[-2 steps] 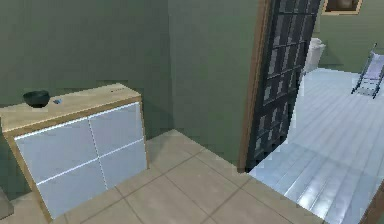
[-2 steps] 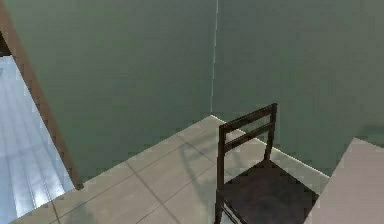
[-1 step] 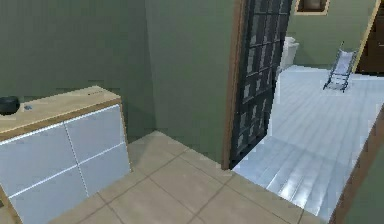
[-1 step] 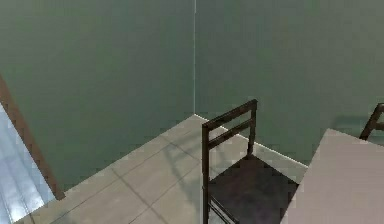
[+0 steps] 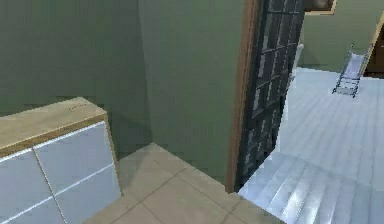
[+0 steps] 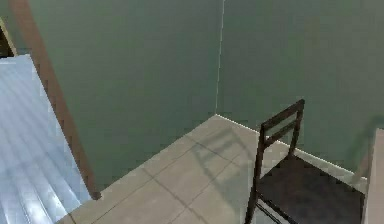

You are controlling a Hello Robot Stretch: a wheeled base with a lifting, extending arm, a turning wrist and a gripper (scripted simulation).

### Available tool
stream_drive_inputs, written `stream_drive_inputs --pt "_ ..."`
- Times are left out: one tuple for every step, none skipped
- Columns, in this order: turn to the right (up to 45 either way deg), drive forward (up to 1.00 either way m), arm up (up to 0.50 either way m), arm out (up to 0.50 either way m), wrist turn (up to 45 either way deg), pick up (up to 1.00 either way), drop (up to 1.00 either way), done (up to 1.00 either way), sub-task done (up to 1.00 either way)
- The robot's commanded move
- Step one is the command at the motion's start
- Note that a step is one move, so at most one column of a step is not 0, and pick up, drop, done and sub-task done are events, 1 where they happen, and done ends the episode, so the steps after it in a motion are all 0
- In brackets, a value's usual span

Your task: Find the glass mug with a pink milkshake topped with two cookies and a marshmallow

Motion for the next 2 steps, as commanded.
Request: stream_drive_inputs --pt "-45.0 0.00 0.00 0.00 0.0 0.00 0.00 0.00 0.00" --pt "-39.0 0.00 0.00 0.00 0.0 0.00 0.00 0.00 0.00"
